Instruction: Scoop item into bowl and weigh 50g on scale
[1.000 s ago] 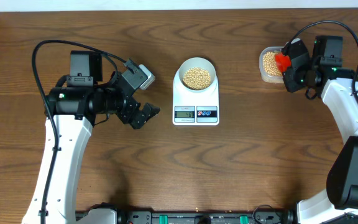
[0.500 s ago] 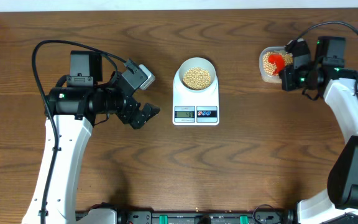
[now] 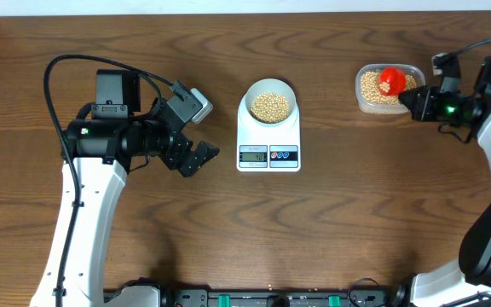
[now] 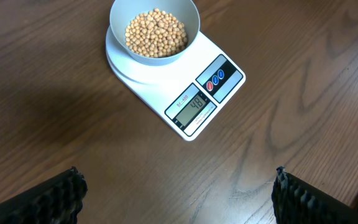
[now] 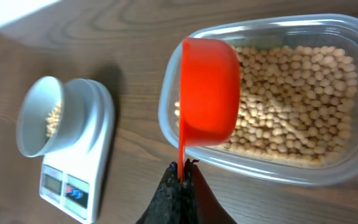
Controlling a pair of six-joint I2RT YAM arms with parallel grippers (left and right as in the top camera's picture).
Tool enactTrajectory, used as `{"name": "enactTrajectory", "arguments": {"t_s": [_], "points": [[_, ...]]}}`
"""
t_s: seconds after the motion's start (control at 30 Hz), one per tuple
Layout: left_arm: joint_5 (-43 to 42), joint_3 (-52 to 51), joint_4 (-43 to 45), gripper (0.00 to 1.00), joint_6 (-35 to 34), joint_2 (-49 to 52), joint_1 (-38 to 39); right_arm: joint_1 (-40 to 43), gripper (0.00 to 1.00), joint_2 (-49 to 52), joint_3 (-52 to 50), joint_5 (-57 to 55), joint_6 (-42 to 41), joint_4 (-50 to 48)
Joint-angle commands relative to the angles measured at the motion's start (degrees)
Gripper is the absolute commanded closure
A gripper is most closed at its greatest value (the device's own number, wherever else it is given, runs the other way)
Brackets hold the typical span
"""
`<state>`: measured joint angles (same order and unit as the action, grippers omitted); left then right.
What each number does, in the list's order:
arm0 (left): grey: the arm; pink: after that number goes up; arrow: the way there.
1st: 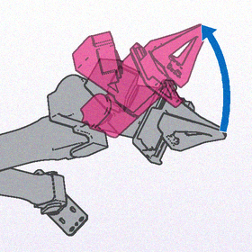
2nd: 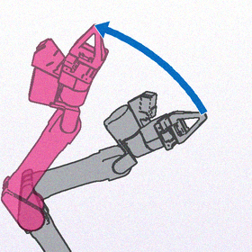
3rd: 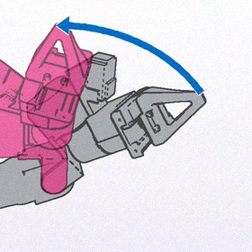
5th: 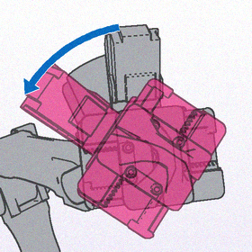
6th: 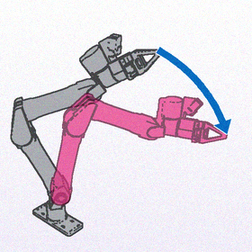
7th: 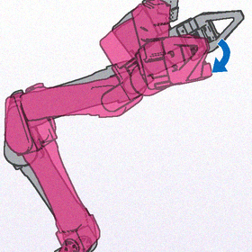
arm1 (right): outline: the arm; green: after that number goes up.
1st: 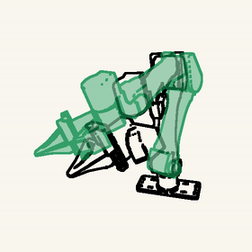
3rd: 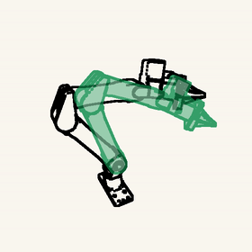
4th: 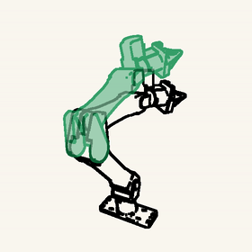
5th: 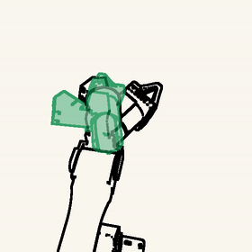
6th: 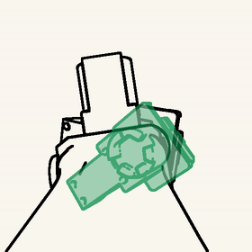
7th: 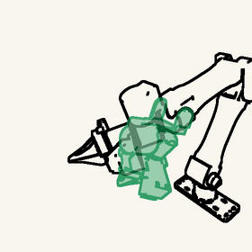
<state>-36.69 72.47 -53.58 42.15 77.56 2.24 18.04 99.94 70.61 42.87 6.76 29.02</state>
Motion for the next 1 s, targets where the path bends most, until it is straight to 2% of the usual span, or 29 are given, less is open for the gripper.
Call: {"name": "enactTrajectory", "arguments": {"t_s": [0.0, 0.2, 0.4, 0.47, 0.73, 0.97], "points": [[0.31, 1.64, -0.13, 0.02, -0.24, -0.5, -0.24, 0.15, 0.99, 0.52, -0.13, 11.47, -0.9, -0.57], [0.31, 1.64, -0.13, 0.02, -0.24, -0.5, -0.24, -2.91, 0.99, 0.52, -0.13, 19.28, -0.92, -2.93], [0.31, 1.64, -0.13, 0.02, -0.24, -0.5, -0.24, -11.15, 0.99, 0.52, -0.13, 19.17, -0.74, -6.54], [0.31, 1.64, -0.13, 0.02, -0.24, -0.5, -0.24, -14.21, 0.99, 0.52, -0.13, 18.67, 2.1, -7.61], [0.31, 1.64, -0.13, 0.02, -0.24, -0.5, -0.24, -24.02, 0.99, 0.52, -0.13, 8.79, 17.2, -7.63], [0.31, 1.64, -0.13, 0.02, -0.24, -0.5, -0.24, -30.6, 0.99, 0.52, -0.13, -7.48, 28.37, -11.43]]}}
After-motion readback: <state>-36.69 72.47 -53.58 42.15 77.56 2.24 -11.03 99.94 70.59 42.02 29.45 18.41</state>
